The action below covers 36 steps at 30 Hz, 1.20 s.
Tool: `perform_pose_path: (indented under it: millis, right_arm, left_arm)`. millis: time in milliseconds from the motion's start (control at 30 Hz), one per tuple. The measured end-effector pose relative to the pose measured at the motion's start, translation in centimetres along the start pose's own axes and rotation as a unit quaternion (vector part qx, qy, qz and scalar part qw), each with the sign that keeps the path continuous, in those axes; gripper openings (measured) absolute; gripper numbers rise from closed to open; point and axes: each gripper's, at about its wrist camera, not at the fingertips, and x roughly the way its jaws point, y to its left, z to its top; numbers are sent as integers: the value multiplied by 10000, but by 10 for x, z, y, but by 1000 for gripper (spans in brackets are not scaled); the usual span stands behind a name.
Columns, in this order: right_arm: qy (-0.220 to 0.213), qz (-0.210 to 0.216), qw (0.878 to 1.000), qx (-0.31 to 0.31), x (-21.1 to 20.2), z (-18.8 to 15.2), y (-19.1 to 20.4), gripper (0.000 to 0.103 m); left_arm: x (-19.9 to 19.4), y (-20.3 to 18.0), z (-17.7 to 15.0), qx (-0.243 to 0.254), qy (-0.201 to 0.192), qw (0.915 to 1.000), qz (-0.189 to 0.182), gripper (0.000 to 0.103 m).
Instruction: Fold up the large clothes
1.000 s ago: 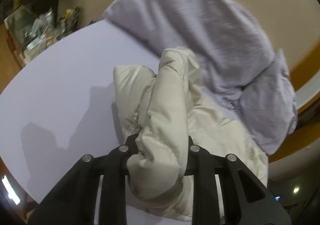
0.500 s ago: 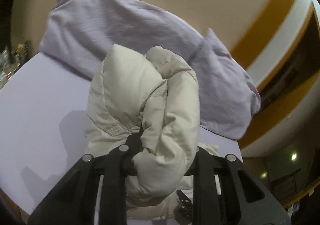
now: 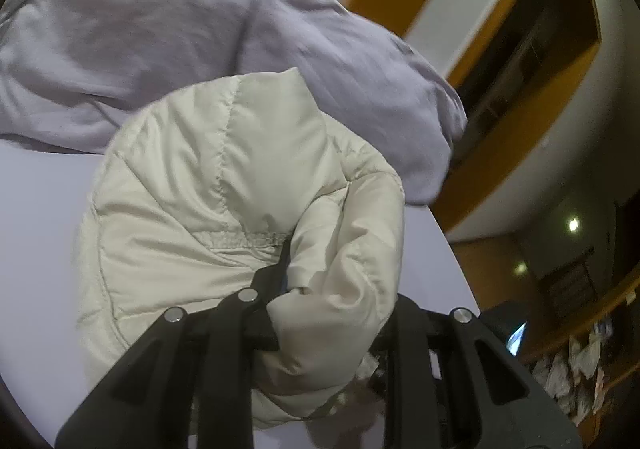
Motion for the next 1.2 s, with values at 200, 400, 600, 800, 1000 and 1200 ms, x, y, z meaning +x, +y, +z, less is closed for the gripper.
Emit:
perform_pose_path:
  millis: [200, 400, 600, 800, 1000, 1200]
  right_arm:
    - [23, -234, 9991, 362, 2, -4, -44, 71]
    - [113, -469, 9969, 616, 1, -8, -83, 71]
    - [159, -642, 9941, 864, 1, -10, -115, 71]
    - [111, -735, 9918, 1042, -3, -7, -136, 71]
    - [-162, -702, 9921, 1023, -21, 10, -133, 71]
    - [-450, -509, 9935, 916, -40, 32, -111, 71]
  left_arm:
    - [38, -46, -23, 469, 436, 9979, -130, 23]
    - [75, -82, -54, 893, 914, 9916, -196, 23]
    - [106, -108, -69, 1172, 1226, 9854, -171, 24]
    - [111, -127, -72, 1422, 1346, 9806, 15, 39]
    - [78, -136, -61, 1515, 1235, 9806, -160, 62]
    - [34, -127, -41, 1571, 824, 9841, -128, 70]
